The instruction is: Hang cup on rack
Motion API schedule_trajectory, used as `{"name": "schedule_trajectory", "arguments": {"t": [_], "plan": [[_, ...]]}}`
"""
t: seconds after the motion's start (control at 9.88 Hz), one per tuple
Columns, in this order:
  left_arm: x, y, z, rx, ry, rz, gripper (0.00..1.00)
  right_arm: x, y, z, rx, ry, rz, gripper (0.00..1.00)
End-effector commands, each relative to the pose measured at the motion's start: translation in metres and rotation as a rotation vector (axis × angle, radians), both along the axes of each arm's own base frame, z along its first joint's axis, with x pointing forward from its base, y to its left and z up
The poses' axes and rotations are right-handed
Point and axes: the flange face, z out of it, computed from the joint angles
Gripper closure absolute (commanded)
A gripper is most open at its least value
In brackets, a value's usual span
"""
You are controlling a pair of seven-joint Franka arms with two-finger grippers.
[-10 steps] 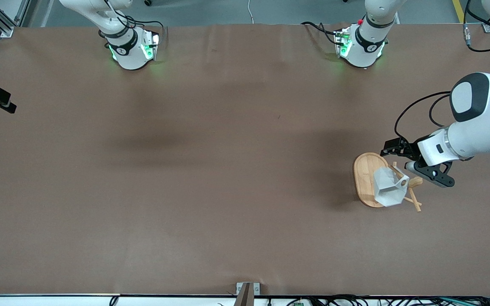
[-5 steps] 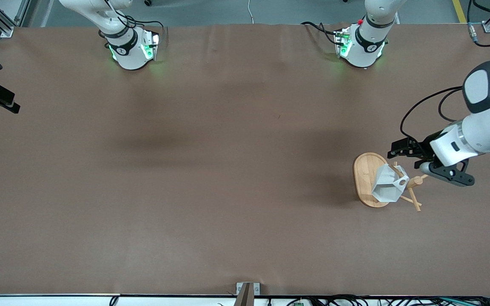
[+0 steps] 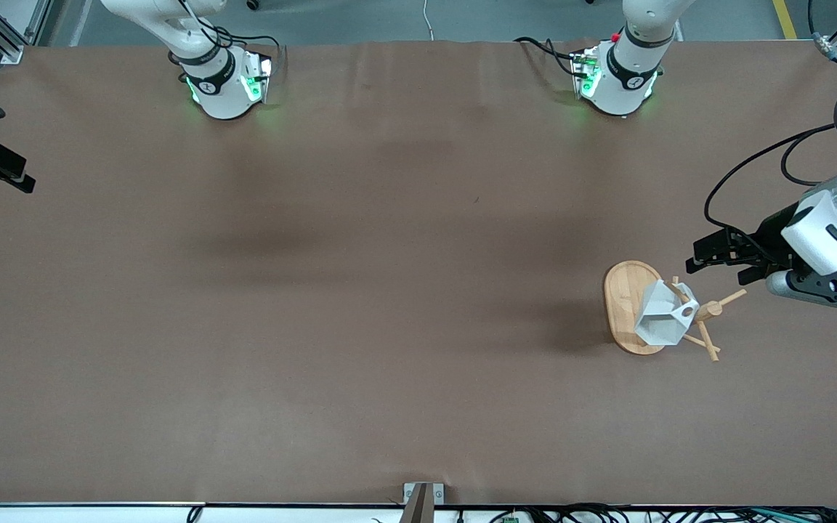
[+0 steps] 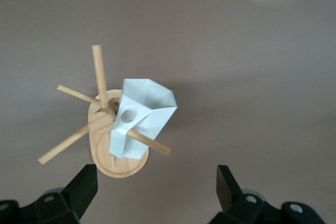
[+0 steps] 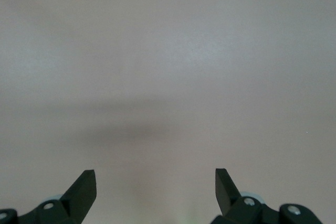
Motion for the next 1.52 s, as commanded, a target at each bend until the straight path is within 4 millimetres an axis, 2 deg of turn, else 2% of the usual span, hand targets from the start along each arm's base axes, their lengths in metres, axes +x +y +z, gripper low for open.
{"name": "schedule_trajectory", "arguments": {"t": [0.0, 0.2, 0.41, 0.61, 0.81, 0.91, 1.11, 1.32, 1.42], "plan": [[0.002, -0.018, 0.005, 0.005, 0.021, 0.044, 0.00, -0.010, 0.003, 0.003, -0.009, -0.003, -0.011, 0.00], [-0.005, -0.044, 0.010, 0.078, -0.006, -0.005, 0.00, -0.010, 0.003, 0.003, -0.009, -0.003, -0.011, 0.00], [-0.014, -0.017, 0.024, 0.202, -0.005, 0.007, 0.00, -0.010, 0.003, 0.003, -0.009, -0.003, -0.011, 0.00], [-0.030, -0.004, 0.061, 0.252, -0.062, 0.042, 0.00, -0.010, 0.002, 0.003, -0.009, -0.003, -0.013, 0.00], [-0.045, 0.010, 0.076, 0.244, -0.023, 0.058, 0.00, -0.010, 0.003, 0.003, -0.009, -0.003, -0.011, 0.00], [-0.057, 0.010, 0.091, 0.214, -0.032, 0.058, 0.00, -0.010, 0.003, 0.003, -0.010, -0.004, -0.011, 0.00], [-0.080, 0.014, 0.108, 0.222, 0.011, 0.056, 0.00, -0.010, 0.002, 0.003, -0.011, -0.004, -0.011, 0.00], [-0.099, 0.011, 0.097, 0.234, 0.066, 0.041, 0.00, -0.010, 0.003, 0.003, -0.009, 0.002, -0.011, 0.00], [-0.106, 0.013, 0.098, 0.233, 0.064, 0.021, 0.00, -0.011, 0.003, 0.003, -0.009, 0.004, -0.011, 0.00]]}}
